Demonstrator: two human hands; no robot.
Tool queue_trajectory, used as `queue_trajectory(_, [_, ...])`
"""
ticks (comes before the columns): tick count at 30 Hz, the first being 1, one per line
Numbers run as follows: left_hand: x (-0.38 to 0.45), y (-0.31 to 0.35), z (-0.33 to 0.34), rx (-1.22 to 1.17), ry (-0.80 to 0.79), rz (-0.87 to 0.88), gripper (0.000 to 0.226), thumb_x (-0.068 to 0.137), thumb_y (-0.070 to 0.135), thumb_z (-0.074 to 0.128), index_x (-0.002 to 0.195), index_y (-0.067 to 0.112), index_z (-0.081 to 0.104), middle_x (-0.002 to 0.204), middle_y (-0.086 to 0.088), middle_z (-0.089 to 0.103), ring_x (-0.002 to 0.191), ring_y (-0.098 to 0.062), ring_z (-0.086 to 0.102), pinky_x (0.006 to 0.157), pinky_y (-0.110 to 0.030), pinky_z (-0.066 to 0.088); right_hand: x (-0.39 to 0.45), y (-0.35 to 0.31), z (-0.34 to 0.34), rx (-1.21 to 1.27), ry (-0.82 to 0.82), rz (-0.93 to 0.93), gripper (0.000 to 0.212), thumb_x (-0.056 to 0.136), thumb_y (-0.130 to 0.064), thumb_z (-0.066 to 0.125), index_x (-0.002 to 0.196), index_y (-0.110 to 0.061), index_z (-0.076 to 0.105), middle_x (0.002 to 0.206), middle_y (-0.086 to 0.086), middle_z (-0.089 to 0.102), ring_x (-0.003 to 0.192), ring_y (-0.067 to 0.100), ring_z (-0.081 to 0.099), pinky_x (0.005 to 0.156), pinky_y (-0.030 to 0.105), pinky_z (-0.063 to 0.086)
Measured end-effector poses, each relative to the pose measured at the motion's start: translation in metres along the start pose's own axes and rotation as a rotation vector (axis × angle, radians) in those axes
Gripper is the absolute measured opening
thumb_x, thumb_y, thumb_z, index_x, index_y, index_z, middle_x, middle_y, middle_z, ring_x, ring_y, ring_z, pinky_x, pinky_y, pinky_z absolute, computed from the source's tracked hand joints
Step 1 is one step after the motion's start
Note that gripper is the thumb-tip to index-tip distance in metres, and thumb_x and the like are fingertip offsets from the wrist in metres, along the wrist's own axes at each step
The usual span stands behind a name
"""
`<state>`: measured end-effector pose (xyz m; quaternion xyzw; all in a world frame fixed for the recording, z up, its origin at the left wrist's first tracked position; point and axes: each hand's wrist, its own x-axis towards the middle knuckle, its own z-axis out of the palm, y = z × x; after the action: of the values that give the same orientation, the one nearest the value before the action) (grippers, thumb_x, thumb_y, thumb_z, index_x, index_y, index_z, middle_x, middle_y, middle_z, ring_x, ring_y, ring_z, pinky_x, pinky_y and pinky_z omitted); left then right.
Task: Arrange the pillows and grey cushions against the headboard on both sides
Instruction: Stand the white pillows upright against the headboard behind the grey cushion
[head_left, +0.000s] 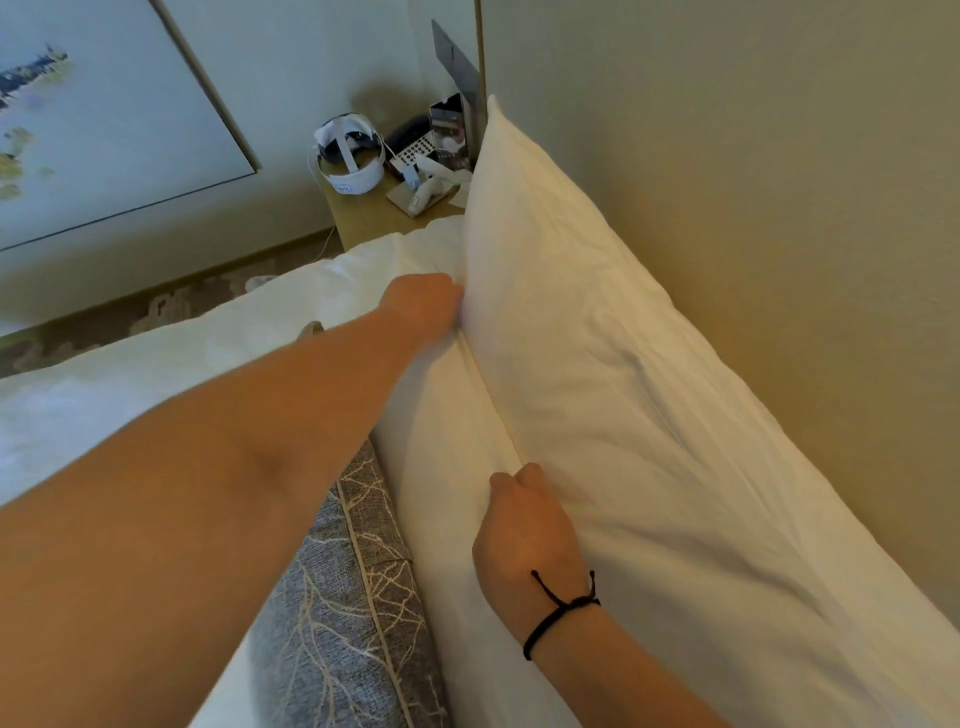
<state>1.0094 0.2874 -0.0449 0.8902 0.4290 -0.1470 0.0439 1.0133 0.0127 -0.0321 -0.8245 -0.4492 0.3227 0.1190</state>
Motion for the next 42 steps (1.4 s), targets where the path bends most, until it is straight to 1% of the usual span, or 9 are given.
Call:
queue_trajectory(4, [-0.008,-0.011,0.016,0.178,0.066,-0.029,0.051,0.1,0.027,0.04,0.15,0.016,0.032,0.16,-0.006,0.028,0.144,-0.029,0.032,0.118,-0.045,0.022,-0.019,0.006,0.02,-0.063,0.043,-0.153,0.038,0.1,-0.043,0.04,0.121,-0.012,0.045,0.131,0.008,0.035,0.104,0.022,0.047,0.088,0.027,0.038])
queue_trajectory(9, [-0.017,-0.031,0.007,0.172,-0.055,-0.19,0.073,0.097,0.034,0.041,0.158,0.014,0.007,0.166,-0.004,-0.005,0.152,-0.025,-0.011,0.121,-0.051,-0.005,-0.041,0.023,0.034,-0.039,0.104,-0.183,0.068,0.095,-0.053,0.044,0.148,-0.013,0.029,0.16,0.009,0.008,0.142,0.025,0.023,0.116,0.03,0.023])
queue_trajectory(17, [-0.072,-0.017,0.007,0.257,-0.227,0.335,0.041,0.101,0.035,0.029,0.139,0.029,0.045,0.144,-0.001,0.048,0.134,-0.026,0.039,0.114,-0.048,0.026,-0.08,0.053,0.045,-0.043,0.011,-0.184,0.085,0.094,-0.058,0.044,0.156,-0.019,0.001,0.164,-0.003,0.002,0.149,0.012,0.006,0.117,0.022,0.004])
queue_trajectory(22, [-0.138,0.008,0.015,0.269,-0.352,0.541,0.052,0.096,0.036,0.027,0.148,0.04,0.031,0.153,-0.005,0.039,0.14,-0.03,0.036,0.112,-0.047,0.033,-0.122,0.077,0.038,-0.024,-0.092,-0.097,0.083,0.093,-0.059,0.044,0.156,-0.025,0.001,0.164,-0.009,0.003,0.147,0.011,0.013,0.117,0.026,0.016])
queue_trajectory(26, [-0.18,0.021,0.031,0.444,-0.291,0.777,0.062,0.094,0.049,0.038,0.152,0.041,0.016,0.163,0.01,0.018,0.15,-0.023,0.019,0.118,-0.049,0.019,-0.172,0.101,0.043,-0.067,-0.088,-0.01,0.079,0.093,-0.064,0.037,0.156,-0.027,0.006,0.163,-0.009,0.012,0.146,0.01,0.021,0.114,0.024,0.023])
queue_trajectory(32, [-0.202,0.047,0.04,0.376,-0.2,0.725,0.055,0.087,0.051,0.058,0.14,0.044,0.045,0.146,0.011,0.049,0.135,-0.016,0.044,0.113,-0.039,0.03,-0.23,0.123,0.054,-0.095,-0.093,0.135,0.088,0.08,-0.081,0.037,0.15,-0.029,0.023,0.151,-0.009,0.039,0.133,0.014,0.043,0.104,0.03,0.038])
queue_trajectory(35, [-0.208,0.056,0.036,0.396,-0.107,0.716,0.031,0.089,0.043,0.056,0.118,0.036,0.065,0.123,0.006,0.066,0.11,-0.021,0.061,0.094,-0.035,0.044,-0.243,0.128,0.053,-0.251,-0.108,0.163,0.071,0.076,-0.084,0.038,0.117,-0.027,0.048,0.107,-0.005,0.064,0.096,0.019,0.061,0.076,0.031,0.046])
queue_trajectory(37, [-0.212,0.058,0.036,0.457,-0.043,0.731,0.023,0.094,0.038,0.051,0.109,0.033,0.067,0.114,0.007,0.069,0.103,-0.021,0.063,0.087,-0.035,0.045,-0.249,0.129,0.051,-0.312,-0.114,0.157,0.053,0.083,-0.078,0.04,0.085,-0.025,0.042,0.074,-0.007,0.051,0.073,0.02,0.054,0.061,0.031,0.039])
queue_trajectory(42, [-0.216,0.059,0.039,0.451,0.04,0.691,0.031,0.096,0.023,0.045,0.117,0.038,0.062,0.119,0.011,0.065,0.106,-0.017,0.062,0.084,-0.035,0.041,-0.256,0.138,0.036,-0.291,-0.034,0.109,0.048,0.096,-0.06,0.038,0.066,-0.027,0.02,0.065,-0.008,0.035,0.064,0.02,0.041,0.05,0.03,0.024])
